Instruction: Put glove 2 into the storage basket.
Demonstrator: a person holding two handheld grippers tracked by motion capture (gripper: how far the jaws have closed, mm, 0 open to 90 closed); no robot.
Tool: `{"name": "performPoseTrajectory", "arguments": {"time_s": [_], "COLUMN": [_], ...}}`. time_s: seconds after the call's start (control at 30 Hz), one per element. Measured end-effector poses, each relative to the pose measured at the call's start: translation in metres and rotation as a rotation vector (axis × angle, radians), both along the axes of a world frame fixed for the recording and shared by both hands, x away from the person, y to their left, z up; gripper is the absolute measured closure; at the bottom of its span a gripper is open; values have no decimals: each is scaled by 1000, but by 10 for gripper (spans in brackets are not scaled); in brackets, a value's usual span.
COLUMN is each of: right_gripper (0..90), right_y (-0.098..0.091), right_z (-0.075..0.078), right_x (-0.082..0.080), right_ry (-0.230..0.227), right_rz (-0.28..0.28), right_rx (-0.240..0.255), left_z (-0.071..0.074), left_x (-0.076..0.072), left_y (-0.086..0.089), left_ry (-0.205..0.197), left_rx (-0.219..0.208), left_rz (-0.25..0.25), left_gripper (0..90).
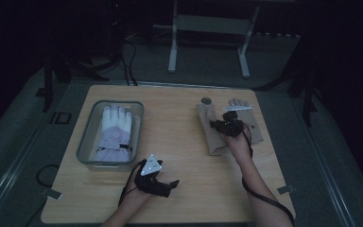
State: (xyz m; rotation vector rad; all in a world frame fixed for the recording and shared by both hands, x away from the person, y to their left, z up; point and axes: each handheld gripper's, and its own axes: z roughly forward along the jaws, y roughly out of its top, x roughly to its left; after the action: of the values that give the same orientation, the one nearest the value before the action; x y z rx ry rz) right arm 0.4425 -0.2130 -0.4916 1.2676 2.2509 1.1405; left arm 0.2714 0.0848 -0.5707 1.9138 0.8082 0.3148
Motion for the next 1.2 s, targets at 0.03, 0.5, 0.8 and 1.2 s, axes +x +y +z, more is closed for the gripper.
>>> {"name": "performPoseTrajectory", "arguments": {"time_s": [0.03,0.5,0.8,1.2], "right_gripper": [810,809,775,512], "right_y": [3,44,64,62], "right_z": [4,-17,-56,-62], "right_x": [-4,-52,-56,-58], "right_ry": [-5,4,80,76], "right_rz": [0,-119,-130,-68], "right_rx": [5,65,-34,-29], "left_z": [1,1,-1,-2], "left_x": [0,-8,-8,-8], "left_y": [1,0,-1,0], "left_ry": [-7,-36,-29,-34], "left_rx": [-2,3,8,7], "left_rz": [2,-1,-14,-12], "left_gripper": [15,15,15,15]}}
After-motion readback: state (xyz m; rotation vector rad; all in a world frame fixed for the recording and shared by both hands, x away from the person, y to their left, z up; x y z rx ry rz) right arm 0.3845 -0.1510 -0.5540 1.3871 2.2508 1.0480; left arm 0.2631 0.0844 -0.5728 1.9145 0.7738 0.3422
